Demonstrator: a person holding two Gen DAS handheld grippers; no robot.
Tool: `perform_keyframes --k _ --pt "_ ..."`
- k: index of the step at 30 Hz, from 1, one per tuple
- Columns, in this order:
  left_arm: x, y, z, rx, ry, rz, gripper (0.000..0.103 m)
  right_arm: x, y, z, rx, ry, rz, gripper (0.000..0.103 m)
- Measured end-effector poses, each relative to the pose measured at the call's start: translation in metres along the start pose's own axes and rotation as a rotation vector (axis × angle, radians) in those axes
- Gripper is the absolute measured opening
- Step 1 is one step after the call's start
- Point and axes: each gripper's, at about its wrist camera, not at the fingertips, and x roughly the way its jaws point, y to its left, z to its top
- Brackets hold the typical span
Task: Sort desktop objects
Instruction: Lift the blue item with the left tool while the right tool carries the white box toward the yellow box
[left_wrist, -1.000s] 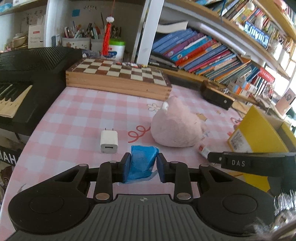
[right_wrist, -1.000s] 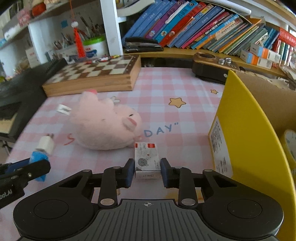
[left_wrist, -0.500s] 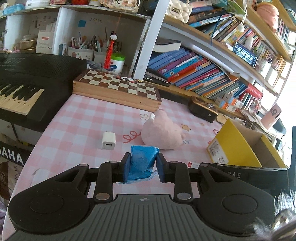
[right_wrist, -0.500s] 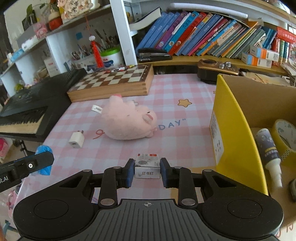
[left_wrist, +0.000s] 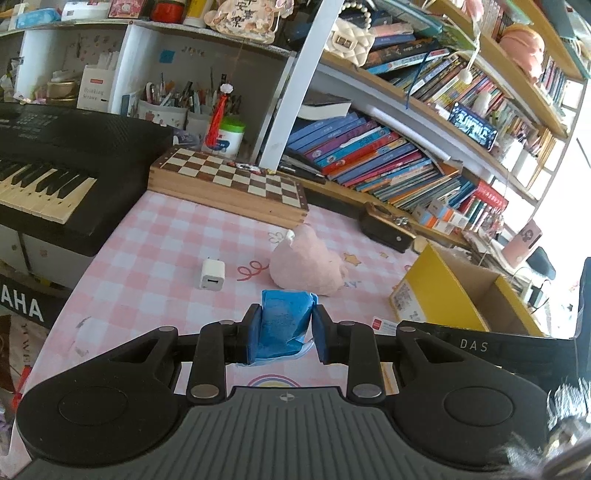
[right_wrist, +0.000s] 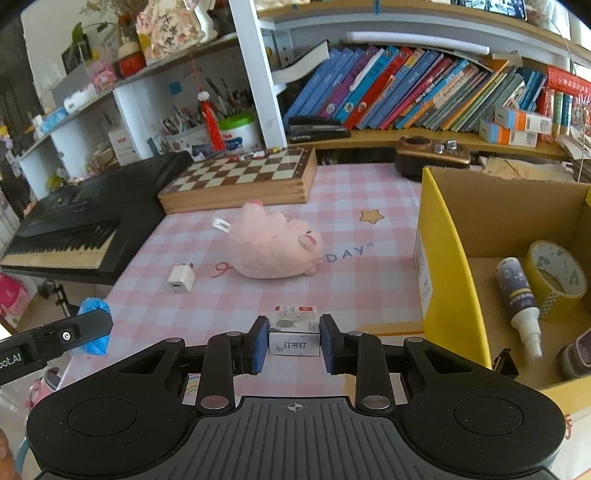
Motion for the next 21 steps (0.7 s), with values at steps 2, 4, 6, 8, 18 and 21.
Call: perform_keyframes --k 2,4,6,8,18,21 --pt "-0.006 -0.001 0.000 0.000 -0.009 -0.012 0.027 -0.008 0.001 0.000 0.004 -0.010 0.006 0.028" --pt "-0.012 -0.003 0.000 0.002 -0.017 -0.024 0.027 -0.015 0.002 -0.002 0.002 -0.018 0.009 0.028" --pt "-0.020 -0.005 -0.001 0.004 -0.024 -0.038 0.026 -0.023 0.004 -0.004 -0.001 -0.025 0.011 0.028" --pt "-0.027 -0.007 -0.002 0.009 -0.031 -0.050 0.026 -0.031 0.005 -0.008 -0.001 -0.030 0.014 0.028" --pt "-0.068 -0.009 -0.019 0.030 -0.044 -0.081 0.026 -0.068 0.016 -0.035 -0.003 -0.039 0.013 0.028" --pt "-0.081 -0.011 -0.026 0.035 -0.042 -0.093 0.026 -0.079 0.020 -0.046 -0.006 -0.040 0.013 0.028"
